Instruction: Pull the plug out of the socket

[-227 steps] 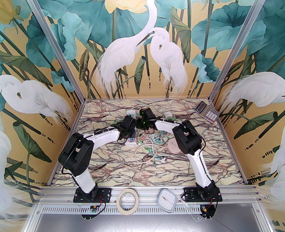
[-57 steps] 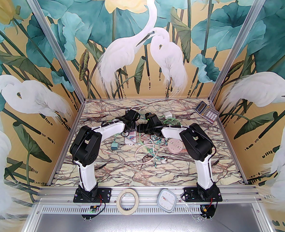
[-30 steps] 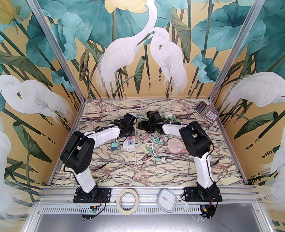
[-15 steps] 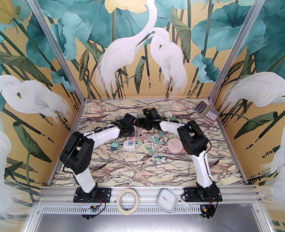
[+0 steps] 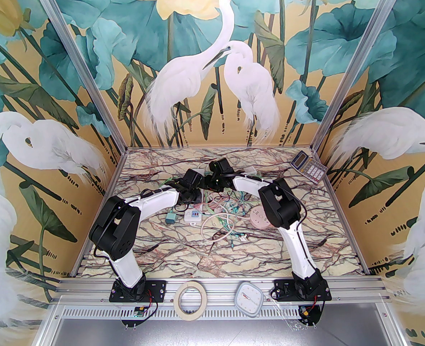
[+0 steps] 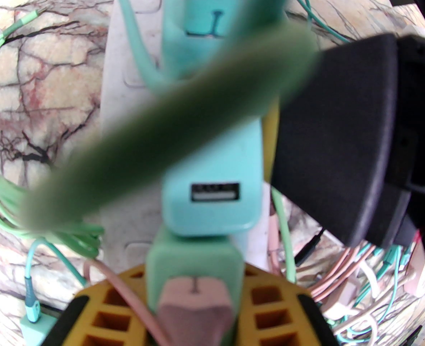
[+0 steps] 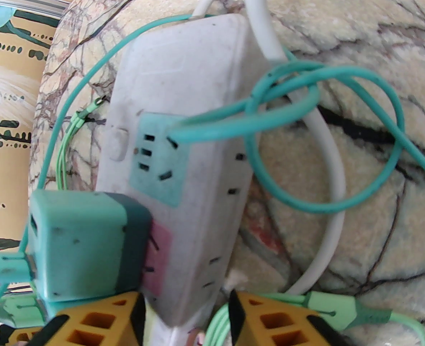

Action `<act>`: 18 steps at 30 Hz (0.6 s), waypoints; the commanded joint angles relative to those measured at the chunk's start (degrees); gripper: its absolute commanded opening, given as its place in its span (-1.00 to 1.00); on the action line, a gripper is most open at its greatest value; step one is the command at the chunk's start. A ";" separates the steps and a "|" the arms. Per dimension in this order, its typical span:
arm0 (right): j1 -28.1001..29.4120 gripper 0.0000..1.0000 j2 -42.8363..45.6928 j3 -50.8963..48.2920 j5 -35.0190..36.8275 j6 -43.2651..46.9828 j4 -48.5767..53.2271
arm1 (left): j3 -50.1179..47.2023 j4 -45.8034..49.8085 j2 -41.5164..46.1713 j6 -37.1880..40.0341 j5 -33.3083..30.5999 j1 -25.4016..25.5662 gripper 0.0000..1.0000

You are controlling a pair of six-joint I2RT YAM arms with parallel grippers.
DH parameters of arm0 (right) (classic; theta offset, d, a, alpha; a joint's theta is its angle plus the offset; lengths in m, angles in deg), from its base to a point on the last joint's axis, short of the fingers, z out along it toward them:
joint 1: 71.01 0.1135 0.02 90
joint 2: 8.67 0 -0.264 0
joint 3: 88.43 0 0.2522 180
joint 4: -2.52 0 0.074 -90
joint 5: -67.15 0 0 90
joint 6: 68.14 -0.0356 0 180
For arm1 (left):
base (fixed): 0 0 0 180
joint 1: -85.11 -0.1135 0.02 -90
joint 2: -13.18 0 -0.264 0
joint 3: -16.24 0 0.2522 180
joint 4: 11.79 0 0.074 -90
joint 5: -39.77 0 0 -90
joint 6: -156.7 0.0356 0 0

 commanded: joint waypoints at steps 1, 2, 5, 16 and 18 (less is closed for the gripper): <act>0.52 -0.12 -1.67 -4.58 5.94 1.96 6.02 | 2.01 0.27 0.97 0.05 3.13 0.35 -0.79; 0.46 -0.12 -1.27 -5.03 6.37 2.11 6.43 | 2.22 0.39 0.89 -0.05 3.08 0.28 -0.79; 0.47 -0.12 -0.85 -5.10 7.52 2.47 7.89 | 2.71 0.76 0.78 -0.70 3.11 0.33 -0.79; 0.98 -0.28 -1.03 -4.54 7.88 2.57 8.51 | 4.71 1.43 2.20 -1.11 3.08 0.65 -0.78; 1.06 -0.28 -1.05 -4.49 8.07 2.57 8.51 | 6.76 2.92 1.95 -0.09 0.45 1.77 -0.78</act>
